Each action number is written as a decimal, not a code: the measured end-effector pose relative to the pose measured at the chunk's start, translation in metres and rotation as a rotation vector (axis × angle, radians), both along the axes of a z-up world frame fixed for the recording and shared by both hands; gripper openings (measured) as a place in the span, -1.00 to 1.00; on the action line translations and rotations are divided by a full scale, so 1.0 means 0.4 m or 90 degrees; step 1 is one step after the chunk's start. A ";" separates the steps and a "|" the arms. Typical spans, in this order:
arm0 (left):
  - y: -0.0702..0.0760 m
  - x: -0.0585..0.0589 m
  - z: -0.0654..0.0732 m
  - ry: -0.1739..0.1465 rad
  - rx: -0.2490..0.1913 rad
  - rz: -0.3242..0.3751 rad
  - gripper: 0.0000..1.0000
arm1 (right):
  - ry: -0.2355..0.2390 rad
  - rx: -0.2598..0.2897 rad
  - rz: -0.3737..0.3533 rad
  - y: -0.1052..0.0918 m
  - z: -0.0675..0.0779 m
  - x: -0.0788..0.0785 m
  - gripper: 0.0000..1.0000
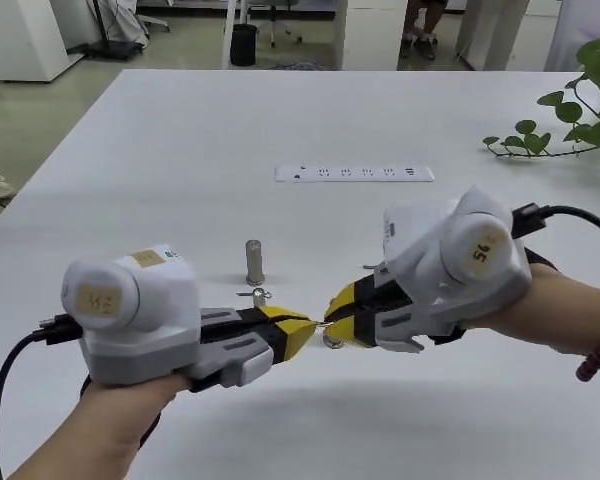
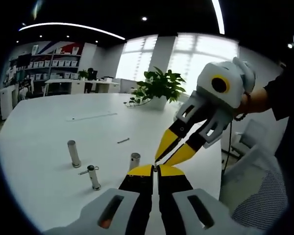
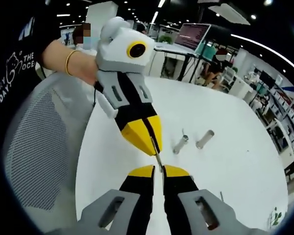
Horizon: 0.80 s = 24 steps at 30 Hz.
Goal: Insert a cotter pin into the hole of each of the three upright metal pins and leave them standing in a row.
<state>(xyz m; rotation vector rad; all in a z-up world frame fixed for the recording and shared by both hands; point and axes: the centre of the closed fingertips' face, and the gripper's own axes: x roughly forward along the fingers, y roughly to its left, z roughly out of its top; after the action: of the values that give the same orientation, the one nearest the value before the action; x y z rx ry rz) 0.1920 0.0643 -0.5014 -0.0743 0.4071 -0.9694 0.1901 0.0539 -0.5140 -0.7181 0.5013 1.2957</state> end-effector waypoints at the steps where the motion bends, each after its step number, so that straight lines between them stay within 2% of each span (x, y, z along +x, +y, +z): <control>1: 0.003 -0.001 0.001 -0.006 0.002 -0.006 -1.00 | 0.007 0.007 -0.006 -0.002 0.000 0.001 -0.98; 4: 0.006 -0.004 0.005 -0.017 0.003 -0.018 -1.00 | 0.050 0.039 -0.036 -0.005 -0.001 0.001 -0.94; 7: 0.010 -0.005 0.006 -0.023 0.007 -0.020 -1.00 | 0.071 0.056 -0.041 -0.011 -0.002 0.001 -0.90; 11: 0.010 -0.014 0.005 -0.035 0.014 -0.038 -1.00 | 0.126 0.095 -0.046 -0.006 0.001 -0.015 -0.87; 16: 0.001 -0.027 0.009 -0.043 0.010 -0.065 -1.00 | 0.175 0.123 -0.053 -0.009 0.001 -0.026 -0.82; 17: 0.000 -0.028 0.009 -0.043 0.009 -0.067 -1.00 | 0.200 0.138 -0.057 -0.007 0.003 -0.035 -0.82; 20: -0.001 -0.034 0.007 -0.044 0.010 -0.079 -1.00 | 0.210 0.146 -0.058 -0.011 0.003 -0.036 -0.81; 24: -0.007 -0.044 0.012 -0.044 -0.002 -0.098 -1.00 | 0.237 0.162 -0.053 -0.010 0.007 -0.054 -0.80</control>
<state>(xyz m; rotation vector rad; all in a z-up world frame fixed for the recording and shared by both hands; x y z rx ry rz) 0.1745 0.0616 -0.4967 -0.0127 0.3513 -1.1207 0.1686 0.0500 -0.5112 -0.2409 0.6434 1.3897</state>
